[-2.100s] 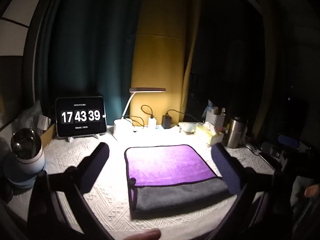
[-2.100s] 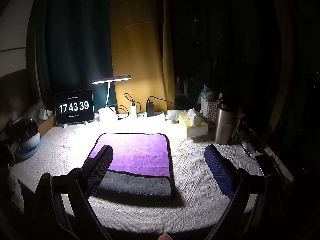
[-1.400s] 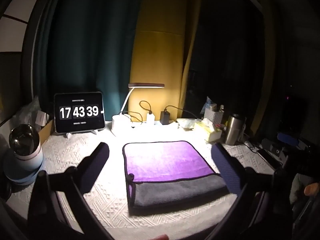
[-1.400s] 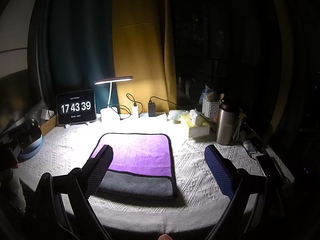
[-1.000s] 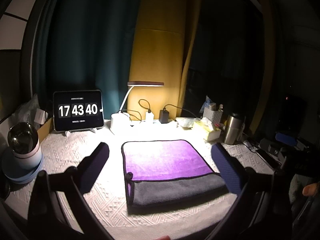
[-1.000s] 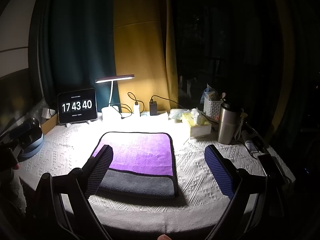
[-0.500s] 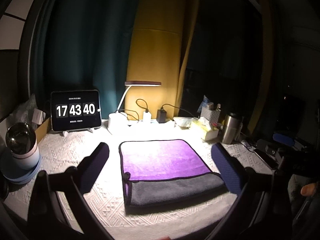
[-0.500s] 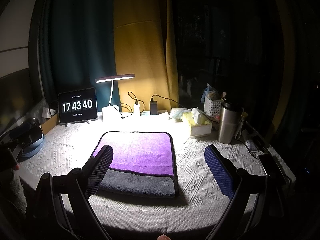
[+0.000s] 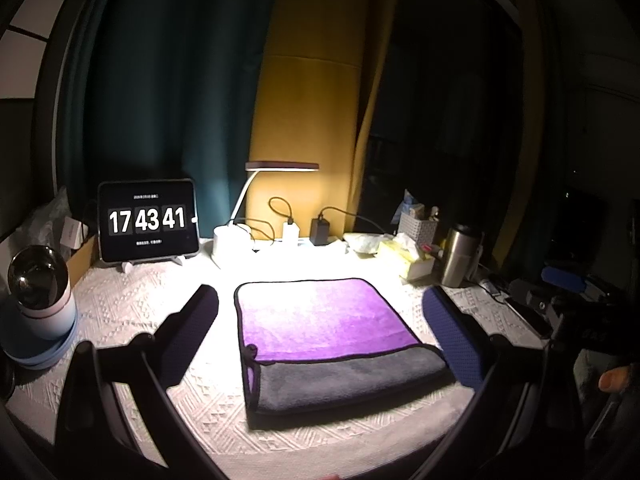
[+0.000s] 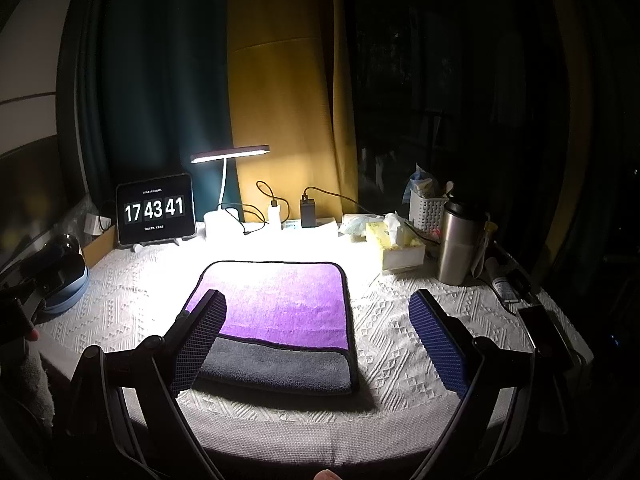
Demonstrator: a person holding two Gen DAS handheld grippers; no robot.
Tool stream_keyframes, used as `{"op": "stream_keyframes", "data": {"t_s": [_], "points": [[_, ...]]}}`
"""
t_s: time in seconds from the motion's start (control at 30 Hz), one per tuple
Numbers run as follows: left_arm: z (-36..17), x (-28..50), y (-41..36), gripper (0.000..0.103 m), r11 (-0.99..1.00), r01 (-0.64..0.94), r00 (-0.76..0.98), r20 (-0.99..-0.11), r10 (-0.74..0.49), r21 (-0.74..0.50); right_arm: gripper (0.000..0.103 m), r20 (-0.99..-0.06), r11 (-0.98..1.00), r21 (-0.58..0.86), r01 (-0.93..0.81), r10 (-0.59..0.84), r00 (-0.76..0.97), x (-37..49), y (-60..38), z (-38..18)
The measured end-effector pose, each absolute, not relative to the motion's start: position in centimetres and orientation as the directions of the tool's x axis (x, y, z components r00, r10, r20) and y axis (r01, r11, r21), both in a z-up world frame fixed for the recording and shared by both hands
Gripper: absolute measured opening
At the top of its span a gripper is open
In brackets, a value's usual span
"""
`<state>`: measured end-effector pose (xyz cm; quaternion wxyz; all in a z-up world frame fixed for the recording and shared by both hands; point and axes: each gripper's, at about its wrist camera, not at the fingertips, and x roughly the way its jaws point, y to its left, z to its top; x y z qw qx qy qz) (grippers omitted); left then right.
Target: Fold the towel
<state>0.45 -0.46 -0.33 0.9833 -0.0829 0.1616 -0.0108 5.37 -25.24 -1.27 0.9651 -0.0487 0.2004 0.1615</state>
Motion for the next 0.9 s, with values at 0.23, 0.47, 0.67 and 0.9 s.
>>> {"op": "stream_keyframes", "data": {"t_s": [0.23, 0.47, 0.67, 0.9], "points": [[-0.3, 0.5, -0.5, 0.102, 0.986, -0.006, 0.947, -0.317, -0.048, -0.166, 0.095, -0.404, 0.943, -0.029, -0.332, 0.293, 0.867, 5.4, -25.2, -1.4], [-0.3, 0.6, -0.7, 0.102, 0.986, -0.003, 0.947, -0.316, -0.051, -0.166, 0.095, -0.406, 0.943, -0.029, -0.333, 0.293, 0.866, 5.5, -25.2, -1.3], [-0.3, 0.6, -0.7, 0.102, 0.986, -0.003, 0.947, -0.317, -0.050, -0.166, 0.095, -0.407, 0.943, -0.029, -0.333, 0.293, 0.865, 5.4, -25.2, -1.4], [-0.4, 0.7, -0.8, 0.102, 0.985, 0.002, 0.946, -0.318, -0.057, -0.170, 0.095, -0.413, 0.942, -0.027, -0.335, 0.295, 0.862, 5.2, -24.8, -2.4]]}}
